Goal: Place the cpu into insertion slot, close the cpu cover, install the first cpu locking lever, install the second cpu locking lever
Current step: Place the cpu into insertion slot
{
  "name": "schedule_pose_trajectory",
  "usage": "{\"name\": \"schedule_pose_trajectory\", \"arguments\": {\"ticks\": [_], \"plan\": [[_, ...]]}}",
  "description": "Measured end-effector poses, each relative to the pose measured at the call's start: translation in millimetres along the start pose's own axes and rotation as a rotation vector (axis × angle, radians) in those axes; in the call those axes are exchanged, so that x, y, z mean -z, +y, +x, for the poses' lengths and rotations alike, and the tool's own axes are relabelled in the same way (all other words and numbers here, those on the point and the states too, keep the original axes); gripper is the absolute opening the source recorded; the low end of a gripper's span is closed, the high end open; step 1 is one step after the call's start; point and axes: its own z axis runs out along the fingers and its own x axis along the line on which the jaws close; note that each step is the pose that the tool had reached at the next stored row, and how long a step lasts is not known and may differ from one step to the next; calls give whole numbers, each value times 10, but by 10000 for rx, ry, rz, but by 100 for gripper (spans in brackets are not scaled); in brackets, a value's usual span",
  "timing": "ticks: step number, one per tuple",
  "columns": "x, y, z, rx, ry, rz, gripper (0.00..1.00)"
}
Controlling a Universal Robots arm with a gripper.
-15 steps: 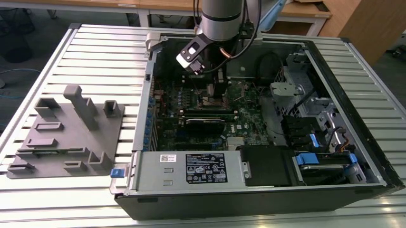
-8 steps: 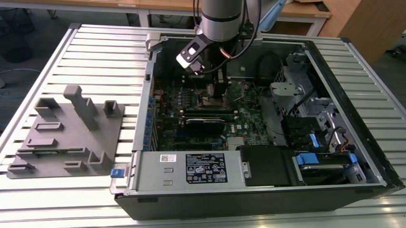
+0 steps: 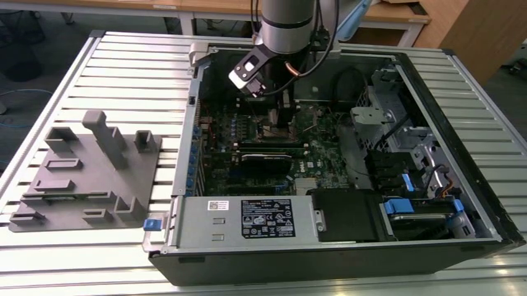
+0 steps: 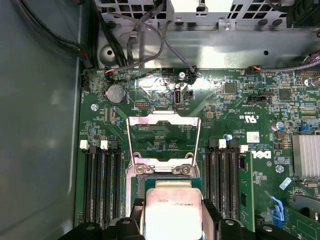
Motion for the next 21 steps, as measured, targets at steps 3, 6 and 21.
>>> {"name": "schedule_pose_trajectory", "arguments": {"ticks": [3,6,21], "plan": [[-15,-1,0,0,2,0,54],[-50,-6,-1,-2,16,0,54],[-207,-68,17,-9,94,1,54]]}}
